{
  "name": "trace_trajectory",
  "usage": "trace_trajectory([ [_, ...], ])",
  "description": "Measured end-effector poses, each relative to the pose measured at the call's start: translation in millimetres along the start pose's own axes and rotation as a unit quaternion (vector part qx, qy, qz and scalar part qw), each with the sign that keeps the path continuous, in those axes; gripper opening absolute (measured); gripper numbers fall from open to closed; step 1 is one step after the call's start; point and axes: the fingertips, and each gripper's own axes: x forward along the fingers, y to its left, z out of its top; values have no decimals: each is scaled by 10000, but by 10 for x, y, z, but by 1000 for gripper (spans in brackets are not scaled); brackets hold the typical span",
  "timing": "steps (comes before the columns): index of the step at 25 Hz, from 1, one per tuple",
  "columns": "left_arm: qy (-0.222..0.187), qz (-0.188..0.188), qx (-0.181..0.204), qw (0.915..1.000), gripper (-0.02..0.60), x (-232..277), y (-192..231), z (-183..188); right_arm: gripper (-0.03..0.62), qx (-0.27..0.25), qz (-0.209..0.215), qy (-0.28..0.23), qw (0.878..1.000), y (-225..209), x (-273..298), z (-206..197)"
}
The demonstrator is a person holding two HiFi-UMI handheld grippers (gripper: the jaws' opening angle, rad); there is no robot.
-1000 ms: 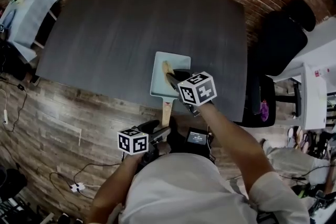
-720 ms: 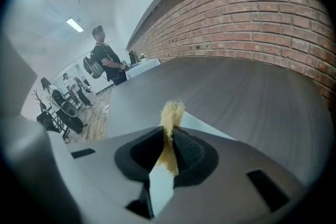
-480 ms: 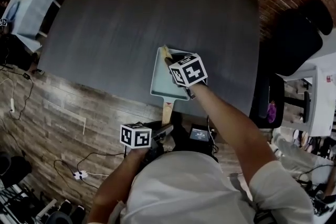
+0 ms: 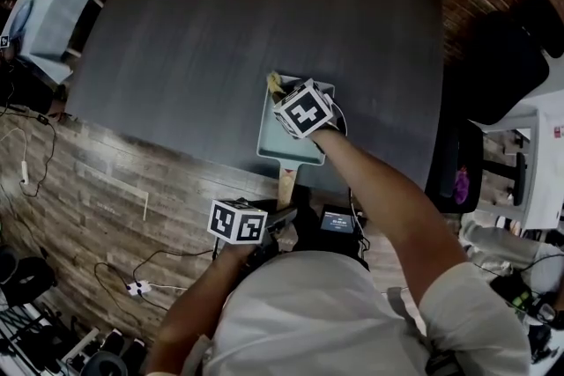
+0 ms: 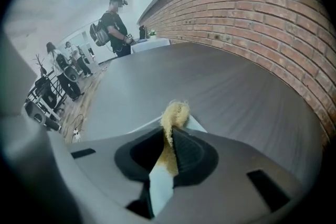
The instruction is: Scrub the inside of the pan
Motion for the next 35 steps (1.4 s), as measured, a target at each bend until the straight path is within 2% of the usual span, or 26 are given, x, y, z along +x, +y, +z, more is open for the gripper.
trace_trajectory([
  [14,494,-18,449,9978,143,33,-26,-31,52,-43,516,101,9986,272,5,-77],
  [25,609,-79,501,9968,146,65,-38,-30,52,-44,1062,267,9940,574,-28,-237],
  [31,672,-109,503,9964,146,77,-47,-20,52,-210,1329,375,9902,713,-66,-314],
  [35,720,-142,508,9960,147,94,-50,-26,52,-519,1600,515,9844,844,-91,-389],
])
